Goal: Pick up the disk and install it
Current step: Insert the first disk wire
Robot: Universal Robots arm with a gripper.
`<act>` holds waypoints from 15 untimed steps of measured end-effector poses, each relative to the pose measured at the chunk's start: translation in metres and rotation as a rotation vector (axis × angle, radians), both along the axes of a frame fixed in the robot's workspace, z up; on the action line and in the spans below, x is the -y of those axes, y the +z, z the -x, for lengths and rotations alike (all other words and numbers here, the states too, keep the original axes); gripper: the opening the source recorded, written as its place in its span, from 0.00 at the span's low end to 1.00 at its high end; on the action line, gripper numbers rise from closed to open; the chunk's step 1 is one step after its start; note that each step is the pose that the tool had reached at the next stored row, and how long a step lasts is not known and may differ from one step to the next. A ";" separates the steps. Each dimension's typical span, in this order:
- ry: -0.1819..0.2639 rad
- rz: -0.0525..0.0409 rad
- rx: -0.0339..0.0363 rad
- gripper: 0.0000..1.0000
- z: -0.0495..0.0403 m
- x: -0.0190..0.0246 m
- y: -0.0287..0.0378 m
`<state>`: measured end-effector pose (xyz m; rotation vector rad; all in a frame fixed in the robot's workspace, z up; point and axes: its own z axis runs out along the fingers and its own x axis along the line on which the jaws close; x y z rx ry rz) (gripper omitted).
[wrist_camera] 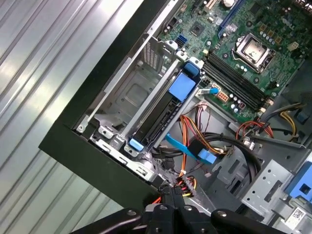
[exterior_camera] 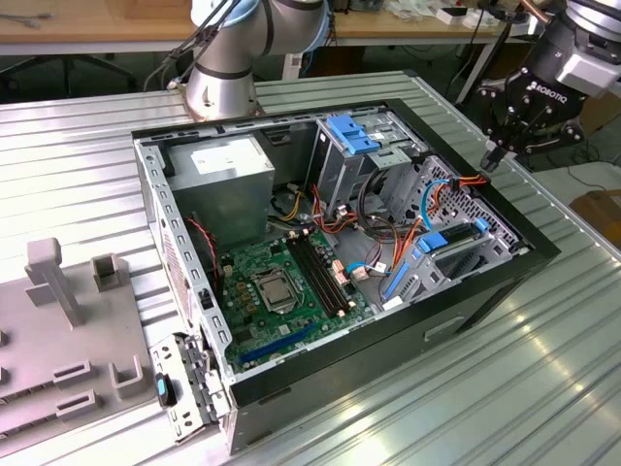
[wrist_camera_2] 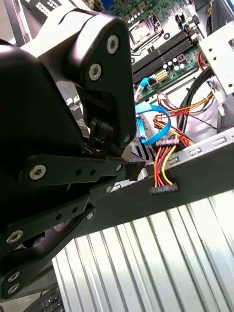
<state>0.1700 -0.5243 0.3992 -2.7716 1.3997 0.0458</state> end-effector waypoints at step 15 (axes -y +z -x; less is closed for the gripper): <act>0.208 0.0000 -0.0039 0.11 -0.0140 -0.0023 -0.0053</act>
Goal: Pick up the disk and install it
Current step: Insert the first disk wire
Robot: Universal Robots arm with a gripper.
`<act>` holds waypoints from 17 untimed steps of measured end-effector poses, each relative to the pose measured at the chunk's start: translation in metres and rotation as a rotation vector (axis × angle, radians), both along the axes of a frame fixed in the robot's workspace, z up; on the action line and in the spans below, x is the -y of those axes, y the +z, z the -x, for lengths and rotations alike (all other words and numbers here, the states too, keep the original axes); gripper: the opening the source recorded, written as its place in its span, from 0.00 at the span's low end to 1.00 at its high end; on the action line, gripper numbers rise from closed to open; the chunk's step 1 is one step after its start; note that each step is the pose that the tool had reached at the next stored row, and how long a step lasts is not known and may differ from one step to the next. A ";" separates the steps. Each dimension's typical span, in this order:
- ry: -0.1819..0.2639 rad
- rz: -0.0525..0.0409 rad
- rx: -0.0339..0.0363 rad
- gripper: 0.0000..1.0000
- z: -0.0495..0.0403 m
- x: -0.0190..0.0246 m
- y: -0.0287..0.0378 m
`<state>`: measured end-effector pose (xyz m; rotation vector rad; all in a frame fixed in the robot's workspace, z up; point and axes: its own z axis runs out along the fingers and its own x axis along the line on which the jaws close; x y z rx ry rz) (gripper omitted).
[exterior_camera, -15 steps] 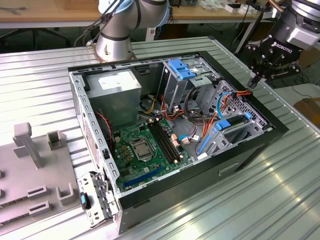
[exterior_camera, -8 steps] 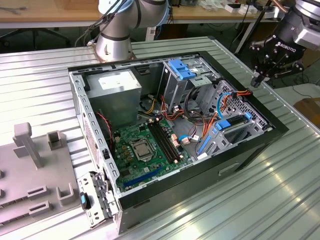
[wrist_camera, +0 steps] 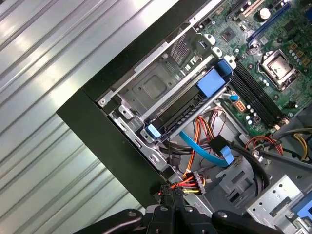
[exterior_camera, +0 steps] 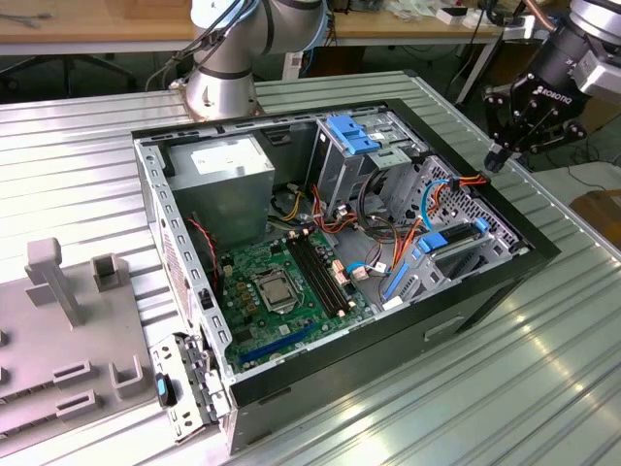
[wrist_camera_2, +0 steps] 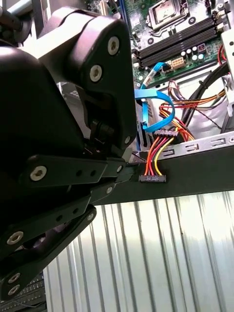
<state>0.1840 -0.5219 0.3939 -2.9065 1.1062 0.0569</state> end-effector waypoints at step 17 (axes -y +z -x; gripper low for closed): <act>0.258 0.0066 0.0184 0.30 -0.0003 -0.0003 -0.0096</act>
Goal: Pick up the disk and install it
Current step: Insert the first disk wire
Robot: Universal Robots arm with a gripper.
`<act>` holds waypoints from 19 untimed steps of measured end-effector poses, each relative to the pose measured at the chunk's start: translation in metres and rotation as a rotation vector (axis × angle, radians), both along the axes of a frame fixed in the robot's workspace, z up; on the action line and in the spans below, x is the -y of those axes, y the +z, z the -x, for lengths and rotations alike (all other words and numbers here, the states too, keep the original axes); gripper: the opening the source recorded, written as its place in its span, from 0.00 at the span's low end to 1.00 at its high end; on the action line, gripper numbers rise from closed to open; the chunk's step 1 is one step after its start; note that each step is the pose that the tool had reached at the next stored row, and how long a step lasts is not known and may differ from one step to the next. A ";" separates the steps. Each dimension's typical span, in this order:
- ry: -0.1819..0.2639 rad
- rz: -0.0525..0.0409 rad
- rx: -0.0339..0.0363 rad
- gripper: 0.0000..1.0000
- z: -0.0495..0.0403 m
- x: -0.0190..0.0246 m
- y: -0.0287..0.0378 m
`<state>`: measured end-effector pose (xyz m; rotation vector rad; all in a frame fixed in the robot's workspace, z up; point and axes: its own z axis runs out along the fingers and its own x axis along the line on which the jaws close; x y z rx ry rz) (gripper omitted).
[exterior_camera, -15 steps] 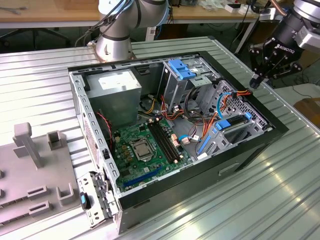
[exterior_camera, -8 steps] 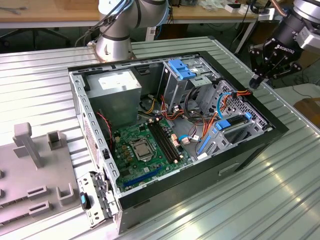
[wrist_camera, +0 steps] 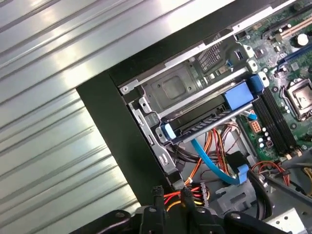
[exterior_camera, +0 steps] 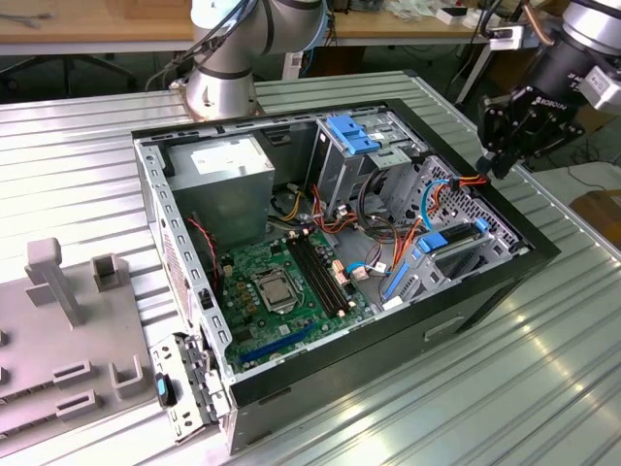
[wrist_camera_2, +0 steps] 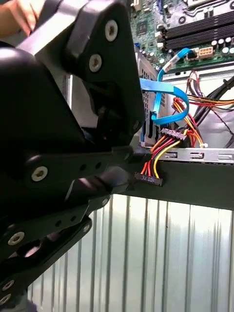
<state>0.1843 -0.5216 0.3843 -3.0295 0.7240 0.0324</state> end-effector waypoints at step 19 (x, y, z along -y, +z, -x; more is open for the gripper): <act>0.217 0.0563 0.0360 0.36 -0.0055 -0.0163 -0.0144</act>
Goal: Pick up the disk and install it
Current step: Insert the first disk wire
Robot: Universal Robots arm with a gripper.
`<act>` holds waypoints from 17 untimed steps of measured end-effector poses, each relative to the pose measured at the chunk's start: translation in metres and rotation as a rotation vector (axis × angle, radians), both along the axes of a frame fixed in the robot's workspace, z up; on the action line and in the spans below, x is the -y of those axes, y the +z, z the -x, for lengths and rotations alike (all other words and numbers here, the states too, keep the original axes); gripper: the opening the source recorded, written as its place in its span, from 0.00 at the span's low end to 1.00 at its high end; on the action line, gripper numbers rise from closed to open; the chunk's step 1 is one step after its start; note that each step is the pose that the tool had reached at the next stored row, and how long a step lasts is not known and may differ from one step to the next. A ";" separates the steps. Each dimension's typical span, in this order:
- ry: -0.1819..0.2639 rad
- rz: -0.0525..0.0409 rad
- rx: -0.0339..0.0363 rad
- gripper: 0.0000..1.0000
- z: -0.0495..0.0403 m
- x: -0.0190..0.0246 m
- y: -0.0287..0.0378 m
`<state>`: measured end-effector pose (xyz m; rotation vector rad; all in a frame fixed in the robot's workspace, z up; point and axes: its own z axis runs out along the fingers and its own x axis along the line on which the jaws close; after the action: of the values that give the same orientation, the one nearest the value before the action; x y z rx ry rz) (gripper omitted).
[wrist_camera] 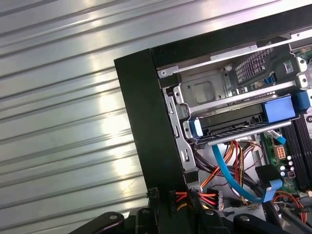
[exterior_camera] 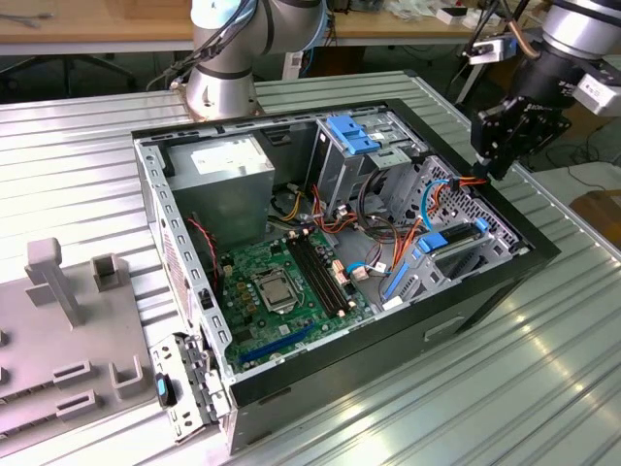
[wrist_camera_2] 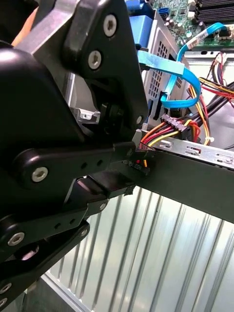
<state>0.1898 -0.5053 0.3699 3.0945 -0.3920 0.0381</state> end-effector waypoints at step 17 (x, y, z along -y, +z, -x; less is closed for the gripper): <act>0.001 0.0074 0.0164 0.29 0.0011 0.0000 -0.0043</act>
<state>0.1888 -0.5054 0.3656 3.0891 -0.3895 0.0649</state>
